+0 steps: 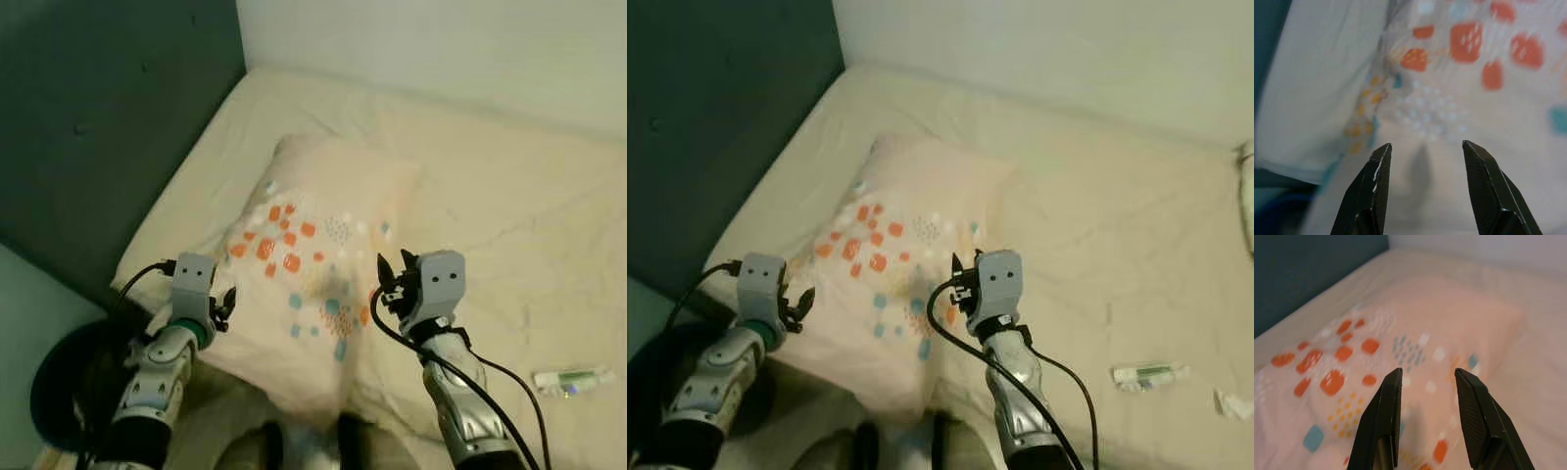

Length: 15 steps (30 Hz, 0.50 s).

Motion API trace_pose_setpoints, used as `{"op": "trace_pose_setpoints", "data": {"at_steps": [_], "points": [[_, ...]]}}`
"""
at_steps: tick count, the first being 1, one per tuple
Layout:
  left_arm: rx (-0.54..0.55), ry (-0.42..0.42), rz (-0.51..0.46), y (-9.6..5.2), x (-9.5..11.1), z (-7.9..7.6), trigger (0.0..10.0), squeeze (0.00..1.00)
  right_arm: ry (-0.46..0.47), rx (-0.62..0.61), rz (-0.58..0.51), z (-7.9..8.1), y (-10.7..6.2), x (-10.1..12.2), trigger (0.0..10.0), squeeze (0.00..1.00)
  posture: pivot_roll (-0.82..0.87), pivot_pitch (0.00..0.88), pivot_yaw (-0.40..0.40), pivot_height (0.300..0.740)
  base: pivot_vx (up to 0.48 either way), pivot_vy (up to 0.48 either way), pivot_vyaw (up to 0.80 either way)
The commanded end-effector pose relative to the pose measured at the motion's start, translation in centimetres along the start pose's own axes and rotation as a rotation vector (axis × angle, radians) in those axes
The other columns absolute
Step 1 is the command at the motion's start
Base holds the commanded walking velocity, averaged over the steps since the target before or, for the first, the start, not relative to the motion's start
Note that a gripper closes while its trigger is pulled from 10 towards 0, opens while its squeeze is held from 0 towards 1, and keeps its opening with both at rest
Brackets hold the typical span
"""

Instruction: Clean up the room

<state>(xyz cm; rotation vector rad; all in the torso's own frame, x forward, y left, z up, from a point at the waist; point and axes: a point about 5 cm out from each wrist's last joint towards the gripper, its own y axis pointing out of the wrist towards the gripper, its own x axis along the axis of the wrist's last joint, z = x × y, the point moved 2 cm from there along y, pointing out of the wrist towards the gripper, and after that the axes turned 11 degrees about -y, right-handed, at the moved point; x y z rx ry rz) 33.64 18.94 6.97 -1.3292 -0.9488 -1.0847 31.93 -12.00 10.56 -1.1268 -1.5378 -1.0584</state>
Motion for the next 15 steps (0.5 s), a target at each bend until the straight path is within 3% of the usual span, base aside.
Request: {"op": "trace_pose_setpoints", "data": {"at_steps": [1, 2, 5, 6, 9, 14, 15], "points": [[-0.006, 0.032, 0.023, -0.2, -0.9, -0.2, 10.0, 0.0, 0.023, 0.012, 0.034, 0.4, -0.3, -0.8, 10.0, 0.0, -0.06, 0.346, 0.094, 0.74, 0.0, 0.0, 0.0], [-0.012, 0.035, 0.026, -0.2, -0.8, -0.2, 10.0, 0.0, 0.032, 0.015, 0.035, 0.6, -0.1, -0.7, 10.0, 0.0, -0.05, 0.359, 0.097, 0.74, 0.0, 0.0, 0.0], [-0.066, -0.144, 0.04, 0.4, 0.0, -0.5, 10.0, 0.0, 0.065, 0.027, 0.047, 1.3, 0.5, -0.8, 10.0, 0.0, -0.03, 0.407, 0.1, 0.74, 0.0, 0.0, 0.0], [-0.066, -0.144, 0.04, 0.4, 0.0, -0.5, 10.0, 0.0, 0.065, 0.027, 0.047, 1.3, 0.5, -0.8, 10.0, 0.0, -0.03, 0.407, 0.1, 0.74, 0.0, 0.0, 0.0], [-0.042, -0.327, -0.058, 1.8, 3.2, 0.2, 10.0, 0.0, 0.151, 0.016, 0.062, 1.4, 1.8, -0.9, 10.0, 0.0, -0.01, 0.43, 0.097, 0.74, 0.0, 0.0, 0.0], [-0.142, -0.357, -0.084, 2.9, 5.8, -0.4, 10.0, 0.0, 0.286, -0.054, 0.106, 0.8, 3.3, -1.2, 10.0, 0.0, 0.02, 0.46, 0.099, 0.74, 0.0, 0.0, 0.0], [-0.17, -0.354, -0.078, 3.2, 6.3, -0.7, 10.0, 0.18, 0.296, -0.075, 0.13, 0.7, 3.7, -1.5, 10.0, 0.0, 0.03, 0.461, 0.098, 0.74, 0.0, 0.0, 0.0]]}}
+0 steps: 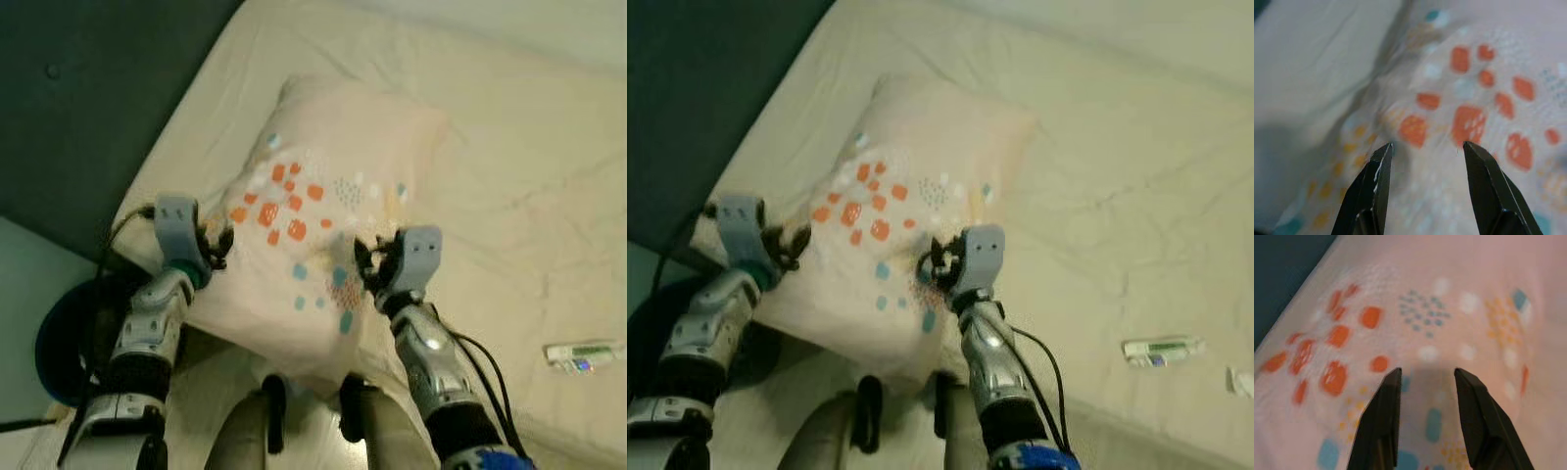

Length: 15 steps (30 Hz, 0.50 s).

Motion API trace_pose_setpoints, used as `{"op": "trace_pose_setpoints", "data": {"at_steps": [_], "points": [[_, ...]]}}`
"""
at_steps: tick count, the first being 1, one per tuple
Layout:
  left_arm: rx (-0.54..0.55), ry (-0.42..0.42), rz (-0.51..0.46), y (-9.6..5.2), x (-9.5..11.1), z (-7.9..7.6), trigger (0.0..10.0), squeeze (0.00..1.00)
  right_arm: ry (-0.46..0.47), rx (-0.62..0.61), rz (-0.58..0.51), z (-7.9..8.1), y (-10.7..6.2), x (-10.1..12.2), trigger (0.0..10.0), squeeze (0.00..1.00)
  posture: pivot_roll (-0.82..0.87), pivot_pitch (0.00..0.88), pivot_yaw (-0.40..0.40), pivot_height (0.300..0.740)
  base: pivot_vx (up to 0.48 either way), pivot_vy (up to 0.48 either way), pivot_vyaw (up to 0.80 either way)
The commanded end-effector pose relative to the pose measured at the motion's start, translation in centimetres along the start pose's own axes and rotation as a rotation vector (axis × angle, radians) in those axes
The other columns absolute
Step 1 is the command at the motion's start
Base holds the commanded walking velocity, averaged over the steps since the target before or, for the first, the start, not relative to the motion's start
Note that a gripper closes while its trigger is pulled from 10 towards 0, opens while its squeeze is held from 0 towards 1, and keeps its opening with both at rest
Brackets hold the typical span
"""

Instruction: Clean up the room

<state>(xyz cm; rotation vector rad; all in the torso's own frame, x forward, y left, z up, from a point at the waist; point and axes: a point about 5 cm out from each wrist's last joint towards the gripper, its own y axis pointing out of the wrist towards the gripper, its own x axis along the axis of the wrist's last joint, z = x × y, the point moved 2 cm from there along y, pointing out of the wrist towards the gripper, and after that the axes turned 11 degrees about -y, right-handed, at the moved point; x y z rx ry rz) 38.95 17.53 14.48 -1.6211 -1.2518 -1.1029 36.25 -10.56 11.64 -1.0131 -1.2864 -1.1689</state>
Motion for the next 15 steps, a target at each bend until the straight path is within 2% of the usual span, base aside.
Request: {"op": "trace_pose_setpoints", "data": {"at_steps": [1, 2, 3, 4, 5, 6, 11, 14, 15], "points": [[0.009, -0.029, 0.083, -0.5, -2.2, 0.7, 10.0, 0.18, 0.04, -0.033, 0.083, -0.3, -0.9, -2.2, 10.0, 0.0, 0.03, 0.461, 0.098, 0.74, 0.0, 0.0, 0.0], [-0.011, -0.014, 0.094, -0.1, -2.0, 0.4, 10.0, 0.34, 0.041, -0.046, 0.1, -0.3, -0.6, -2.4, 10.0, 0.0, 0.04, 0.466, 0.099, 0.74, 0.0, 0.0, 0.0], [-0.011, -0.014, 0.094, -0.1, -2.0, 0.4, 10.0, 0.34, 0.041, -0.046, 0.1, -0.3, -0.6, -2.4, 10.0, 0.0, 0.04, 0.466, 0.099, 0.74, 0.0, 0.0, 0.0], [-0.026, 0.004, 0.106, 0.3, -1.7, 0.1, 10.0, 1.0, 0.047, -0.061, 0.119, -0.4, -0.4, -2.7, 10.0, 0.0, 0.04, 0.466, 0.099, 0.74, 0.0, 0.0, 0.0], [-0.035, 0.019, 0.122, 0.9, -1.4, -0.2, 10.0, 1.0, 0.096, -0.078, 0.144, -0.4, -0.1, -3.0, 10.0, 0.07, 0.04, 0.468, 0.098, 0.74, 0.0, 0.0, 0.0], [-0.034, 0.029, 0.128, 1.2, -1.3, -0.3, 10.0, 1.0, 0.139, -0.073, 0.161, -0.4, 0.0, -3.3, 10.0, 1.0, 0.03, 0.47, 0.098, 0.74, 0.0, 0.0, 0.0], [-0.027, 0.009, 0.144, 1.6, -1.3, -0.4, 10.0, 1.0, 0.228, -0.065, 0.214, -0.1, 0.1, -4.1, 10.0, 1.0, 0.03, 0.47, 0.098, 0.74, 0.0, 0.0, 0.0], [-0.041, -0.007, 0.159, 1.7, -1.4, -0.5, 10.0, 1.0, 0.211, -0.074, 0.236, -0.2, 0.1, -4.4, 10.0, 1.0, 0.02, 0.47, 0.093, 0.74, 0.0, 0.0, 0.0], [-0.028, -0.006, 0.169, 1.7, -1.5, -0.3, 10.0, 1.0, 0.239, -0.099, 0.262, -0.4, -0.1, -5.0, 10.0, 1.0, 0.02, 0.47, 0.09, 0.74, 0.0, 0.0, 0.0]]}}
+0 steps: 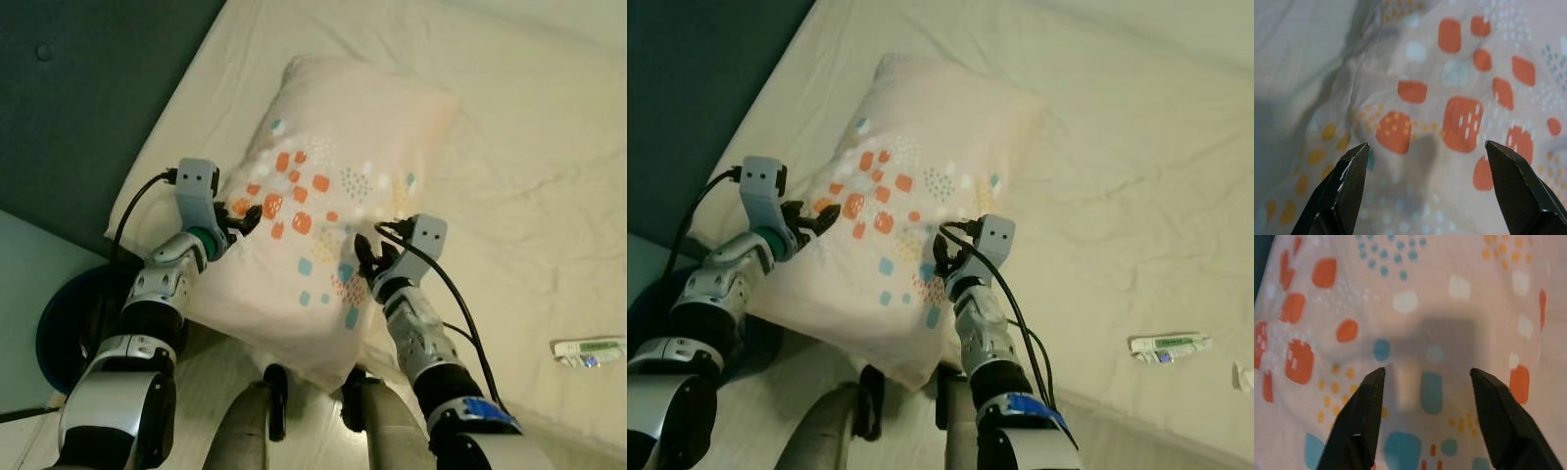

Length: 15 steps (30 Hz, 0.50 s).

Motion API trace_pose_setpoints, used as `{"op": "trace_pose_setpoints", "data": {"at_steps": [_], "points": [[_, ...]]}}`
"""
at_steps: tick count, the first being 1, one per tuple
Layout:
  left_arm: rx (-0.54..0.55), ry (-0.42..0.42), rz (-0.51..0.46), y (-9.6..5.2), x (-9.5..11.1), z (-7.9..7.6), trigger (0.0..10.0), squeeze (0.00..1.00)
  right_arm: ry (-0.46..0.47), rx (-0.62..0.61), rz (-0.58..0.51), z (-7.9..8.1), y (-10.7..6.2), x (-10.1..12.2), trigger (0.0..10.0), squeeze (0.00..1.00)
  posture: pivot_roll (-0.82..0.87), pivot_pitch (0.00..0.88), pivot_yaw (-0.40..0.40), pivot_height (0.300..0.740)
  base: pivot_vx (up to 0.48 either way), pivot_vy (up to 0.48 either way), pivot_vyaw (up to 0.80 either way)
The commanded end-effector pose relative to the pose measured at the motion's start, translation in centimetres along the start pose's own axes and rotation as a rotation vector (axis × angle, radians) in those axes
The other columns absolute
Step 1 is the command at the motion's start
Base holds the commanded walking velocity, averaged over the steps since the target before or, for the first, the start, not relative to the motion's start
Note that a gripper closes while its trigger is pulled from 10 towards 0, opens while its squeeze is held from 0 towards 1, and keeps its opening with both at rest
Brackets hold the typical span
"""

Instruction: Clean up the room

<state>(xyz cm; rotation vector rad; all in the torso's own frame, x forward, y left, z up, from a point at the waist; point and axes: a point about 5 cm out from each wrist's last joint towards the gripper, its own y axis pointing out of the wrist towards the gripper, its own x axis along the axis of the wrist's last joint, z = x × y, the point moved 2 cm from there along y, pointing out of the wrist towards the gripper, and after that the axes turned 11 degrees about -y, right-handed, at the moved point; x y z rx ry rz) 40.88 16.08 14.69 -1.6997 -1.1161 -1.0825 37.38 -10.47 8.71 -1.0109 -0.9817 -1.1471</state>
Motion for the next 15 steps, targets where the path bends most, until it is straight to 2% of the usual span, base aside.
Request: {"op": "trace_pose_setpoints", "data": {"at_steps": [1, 3, 4, 5, 6, 11, 12, 13, 15], "points": [[0.023, -0.022, 0.055, -0.3, -1.6, 0.8, 10.0, 1.0, 0.038, -0.036, 0.077, -0.7, -0.6, -2.1, 10.0, 1.0, 0.02, 0.47, 0.09, 0.74, 0.0, 0.0, 0.0], [0.06, 0.073, 0.091, -0.4, -2.2, 1.4, 10.0, 1.0, 0.061, -0.057, 0.116, -1.0, -0.8, -2.9, 10.0, 1.0, 0.01, 0.467, 0.087, 0.74, 0.0, 0.0, 0.0], [0.06, 0.073, 0.091, -0.4, -2.2, 1.4, 10.0, 1.0, 0.061, -0.057, 0.116, -1.0, -0.8, -2.9, 10.0, 1.0, 0.01, 0.467, 0.087, 0.74, 0.0, 0.0, 0.0], [0.079, 0.12, 0.113, -0.5, -2.6, 1.7, 10.0, 1.0, 0.067, -0.064, 0.132, -1.1, -0.8, -3.2, 10.0, 1.0, 0.01, 0.467, 0.087, 0.74, 0.0, 0.0, 0.0], [0.138, 0.211, 0.187, -0.9, -3.8, 2.7, 10.0, 1.0, 0.055, -0.097, 0.179, -1.5, -1.1, -4.0, 10.0, 0.0, 0.01, 0.459, 0.083, 0.74, 0.0, 0.0, 0.0], [0.147, 0.275, 0.256, -1.4, -5.1, 3.3, 10.0, 1.0, 0.079, -0.118, 0.225, -2.0, -1.4, -4.9, 10.0, 0.0, 0.01, 0.454, 0.08, 0.74, 0.0, 0.0, 0.0], [0.144, 0.28, 0.275, -1.5, -5.5, 3.4, 10.0, 0.0, 0.1, -0.11, 0.231, -2.0, -1.4, -5.1, 10.0, 0.0, 0.02, 0.454, 0.079, 0.74, 0.0, 0.0, 0.0], [0.144, 0.28, 0.275, -1.5, -5.5, 3.4, 10.0, 0.0, 0.1, -0.11, 0.231, -2.0, -1.4, -5.1, 10.0, 0.0, 0.02, 0.454, 0.079, 0.74, 0.0, 0.0, 0.0], [0.14, 0.279, 0.29, -1.6, -6.0, 3.4, 10.0, 0.0, 0.177, -0.066, 0.24, -1.5, -1.4, -5.3, 10.0, 0.0, 0.02, 0.45, 0.078, 0.74, 0.0, 0.0, 0.0]]}}
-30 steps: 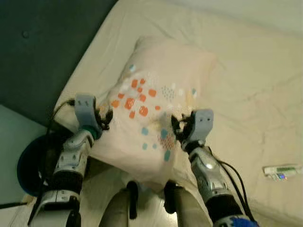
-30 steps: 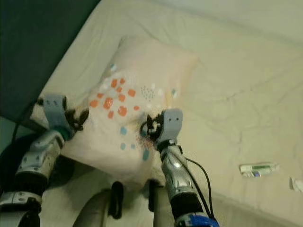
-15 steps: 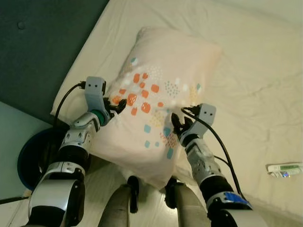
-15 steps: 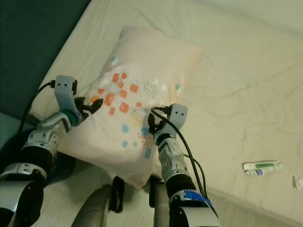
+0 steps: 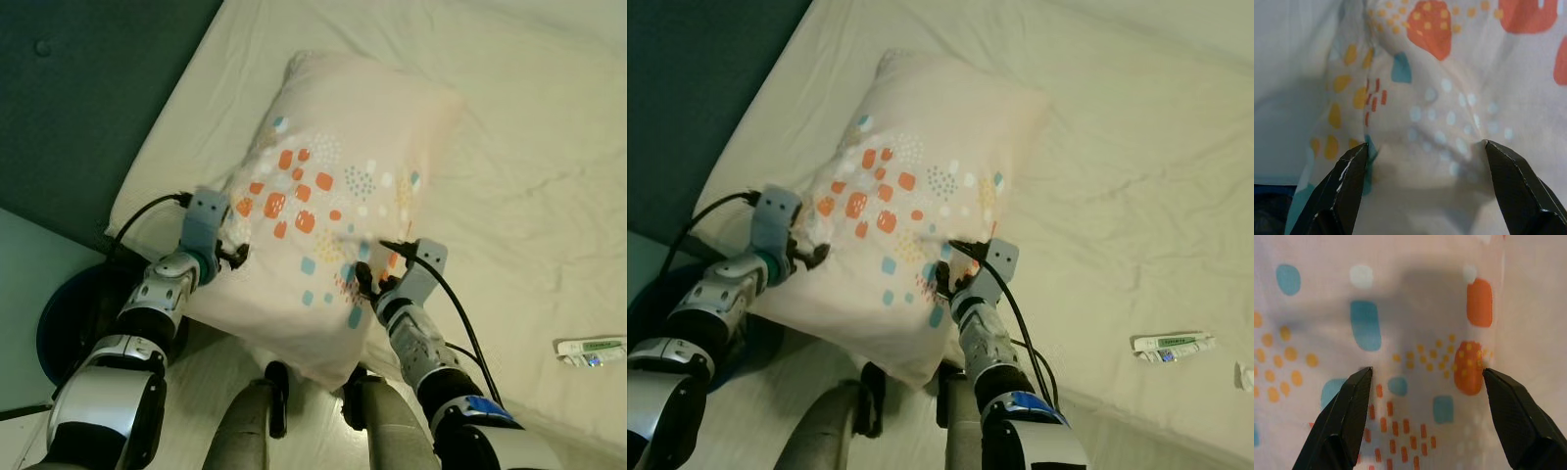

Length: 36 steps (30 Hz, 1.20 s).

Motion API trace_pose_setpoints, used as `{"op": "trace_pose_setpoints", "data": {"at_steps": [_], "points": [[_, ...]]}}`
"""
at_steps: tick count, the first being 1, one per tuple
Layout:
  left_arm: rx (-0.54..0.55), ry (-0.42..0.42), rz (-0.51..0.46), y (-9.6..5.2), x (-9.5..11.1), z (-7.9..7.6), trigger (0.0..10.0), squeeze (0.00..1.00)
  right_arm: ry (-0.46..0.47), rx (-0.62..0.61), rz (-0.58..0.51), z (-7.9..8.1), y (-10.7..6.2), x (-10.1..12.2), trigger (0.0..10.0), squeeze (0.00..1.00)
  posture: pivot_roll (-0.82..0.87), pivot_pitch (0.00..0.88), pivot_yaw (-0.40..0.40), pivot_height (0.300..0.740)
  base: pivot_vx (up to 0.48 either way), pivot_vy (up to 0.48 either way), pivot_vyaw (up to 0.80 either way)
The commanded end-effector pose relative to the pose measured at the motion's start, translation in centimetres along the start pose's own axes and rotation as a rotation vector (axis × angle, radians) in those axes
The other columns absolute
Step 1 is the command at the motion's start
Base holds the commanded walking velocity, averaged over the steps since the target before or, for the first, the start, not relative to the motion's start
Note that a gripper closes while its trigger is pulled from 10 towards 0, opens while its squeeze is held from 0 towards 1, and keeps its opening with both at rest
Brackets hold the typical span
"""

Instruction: Clean up the room

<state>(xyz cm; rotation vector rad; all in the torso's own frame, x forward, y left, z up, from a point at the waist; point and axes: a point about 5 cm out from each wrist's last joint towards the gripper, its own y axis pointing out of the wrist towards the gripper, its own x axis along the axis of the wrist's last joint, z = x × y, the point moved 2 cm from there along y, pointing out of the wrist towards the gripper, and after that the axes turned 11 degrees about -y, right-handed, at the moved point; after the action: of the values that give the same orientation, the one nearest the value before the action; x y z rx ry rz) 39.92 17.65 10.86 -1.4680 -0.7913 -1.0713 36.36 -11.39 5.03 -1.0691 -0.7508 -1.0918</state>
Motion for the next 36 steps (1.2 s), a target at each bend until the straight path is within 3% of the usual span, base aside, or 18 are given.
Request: {"op": "trace_pose_setpoints", "data": {"at_steps": [1, 3, 8, 12, 13, 14, 15, 16, 17, 19, 20, 22, 25, 26, 36], "points": [[0.004, -0.009, 0.09, -0.3, -2.9, 0.2, 10.0, 0.0, 0.066, 0.019, 0.069, 0.0, -0.4, -1.9, 10.0, 0.0, 0.02, 0.45, 0.078, 0.74, 0.0, 0.0, 0.0], [0.005, -0.028, 0.077, -0.3, -3.2, 0.0, 10.0, 0.0, 0.126, 0.14, 0.093, 1.6, -0.3, -2.1, 10.0, 0.0, 0.04, 0.447, 0.076, 0.74, 0.0, 0.0, 0.0], [-0.01, -0.04, 0.073, -0.3, -3.4, -0.3, 10.0, 0.0, 0.141, 0.177, 0.141, 2.2, -0.3, -2.6, 10.0, 0.0, 0.04, 0.445, 0.073, 0.74, 0.0, 0.0, 0.0], [-0.059, -0.114, 0.092, -0.4, -4.0, -0.7, 10.0, 0.0, 0.128, 0.211, 0.198, 2.6, -0.5, -3.4, 10.0, 0.0, 0.05, 0.441, 0.066, 0.74, 0.0, 0.0, 0.0], [-0.09, -0.154, 0.111, -0.5, -4.4, -0.9, 10.0, 0.0, 0.117, 0.206, 0.234, 2.5, -0.7, -4.0, 8.9, 0.0, 0.05, 0.439, 0.064, 0.74, 0.0, 0.0, 0.0], [-0.09, -0.154, 0.111, -0.5, -4.4, -0.9, 10.0, 0.0, 0.117, 0.206, 0.234, 2.5, -0.7, -4.0, 8.9, 0.0, 0.05, 0.439, 0.064, 0.74, 0.0, 0.0, 0.0], [-0.093, -0.154, 0.121, -0.6, -4.6, -0.9, 10.0, 0.0, 0.115, 0.196, 0.251, 2.3, -0.8, -4.4, 3.4, 0.0, 0.06, 0.438, 0.063, 0.74, 0.0, 0.0, 0.0], [-0.094, -0.151, 0.127, -0.6, -4.8, -1.0, 10.0, 0.0, 0.114, 0.186, 0.263, 2.1, -0.9, -4.7, 2.6, 0.0, 0.06, 0.438, 0.063, 0.74, 0.0, 0.0, 0.0], [-0.094, -0.137, 0.139, -0.7, -5.1, -1.0, 10.0, 0.0, 0.112, 0.178, 0.273, 1.9, -0.9, -4.9, 0.0, 0.0, 0.06, 0.436, 0.061, 0.74, 0.0, 0.0, 0.0], [-0.094, -0.121, 0.145, -0.7, -5.3, -1.1, 9.8, 0.0, 0.119, 0.173, 0.277, 1.7, -1.0, -5.0, 0.0, 0.0, 0.06, 0.436, 0.061, 0.74, 0.0, 0.0, 0.0], [-0.092, -0.113, 0.149, -0.7, -5.4, -1.1, 9.3, 0.0, 0.124, 0.173, 0.278, 1.7, -1.0, -5.0, 0.0, 0.0, 0.06, 0.436, 0.061, 0.74, 0.0, 0.0, 0.0], [-0.074, -0.09, 0.155, -0.7, -5.7, -1.2, 0.6, 0.0, 0.132, 0.171, 0.27, 1.6, -0.9, -4.8, 0.0, 0.0, 0.06, 0.436, 0.062, 0.74, 0.0, 0.0, 0.0], [-0.065, -0.078, 0.157, -0.7, -5.8, -1.1, 0.6, 0.0, 0.135, 0.171, 0.266, 1.6, -0.9, -4.7, 0.0, 0.0, 0.06, 0.436, 0.062, 0.74, 0.0, 0.0, 0.0], [-0.051, -0.048, 0.157, -0.6, -5.9, -1.1, 0.0, 0.0, 0.143, 0.169, 0.255, 1.5, -0.8, -4.3, 0.0, 0.0, 0.06, 0.436, 0.062, 0.74, 0.0, 0.0, 0.0], [-0.042, 0.031, 0.134, -0.6, -5.5, -1.3, 0.0, 0.0, 0.166, 0.165, 0.22, 1.3, -0.5, -3.5, 0.0, 0.0, 0.05, 0.434, 0.065, 0.74, 0.0, 0.0, 0.0]]}}
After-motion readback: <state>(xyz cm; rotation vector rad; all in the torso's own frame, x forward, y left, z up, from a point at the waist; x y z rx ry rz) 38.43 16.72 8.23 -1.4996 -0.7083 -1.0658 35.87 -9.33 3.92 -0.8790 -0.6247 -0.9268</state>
